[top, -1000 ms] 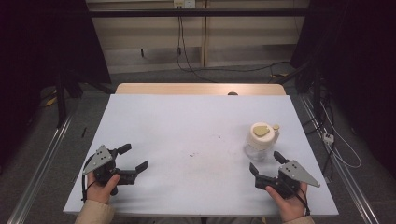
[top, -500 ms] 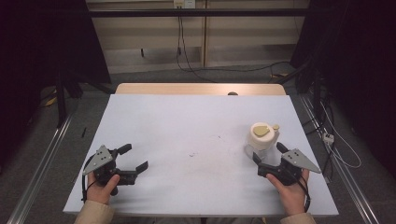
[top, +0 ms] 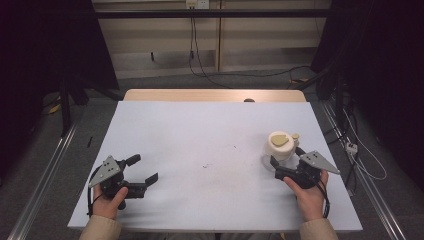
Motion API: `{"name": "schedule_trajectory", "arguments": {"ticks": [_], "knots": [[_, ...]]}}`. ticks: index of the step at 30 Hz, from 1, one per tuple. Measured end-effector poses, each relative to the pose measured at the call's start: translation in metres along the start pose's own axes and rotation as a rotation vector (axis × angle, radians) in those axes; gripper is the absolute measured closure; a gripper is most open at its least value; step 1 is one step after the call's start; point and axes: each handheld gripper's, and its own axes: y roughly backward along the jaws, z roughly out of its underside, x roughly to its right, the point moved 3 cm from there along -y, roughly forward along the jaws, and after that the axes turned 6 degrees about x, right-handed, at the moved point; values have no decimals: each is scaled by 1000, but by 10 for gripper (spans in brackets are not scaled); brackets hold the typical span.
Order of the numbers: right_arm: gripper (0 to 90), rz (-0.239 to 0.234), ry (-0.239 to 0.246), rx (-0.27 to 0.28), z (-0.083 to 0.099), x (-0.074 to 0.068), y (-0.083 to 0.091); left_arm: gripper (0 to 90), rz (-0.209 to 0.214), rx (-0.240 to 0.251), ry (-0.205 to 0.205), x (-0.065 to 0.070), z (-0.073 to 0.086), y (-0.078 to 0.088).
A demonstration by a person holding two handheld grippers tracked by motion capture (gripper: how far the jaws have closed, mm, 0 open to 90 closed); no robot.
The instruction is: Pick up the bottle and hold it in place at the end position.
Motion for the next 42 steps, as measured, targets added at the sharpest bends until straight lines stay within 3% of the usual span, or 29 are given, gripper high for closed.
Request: {"name": "schedule_trajectory", "arguments": {"ticks": [18,26,42], "knots": [[23,-28,-17,-37,-2,3,-25,48,-11,-9,13,2,1,-1],[39,-38,13,-59,0,0,-37,50,-10,-21,4,2,3,-1],[57,-36,11,-48,0,0,-38,52,-7,-25,-4,4,3,-2]]}}
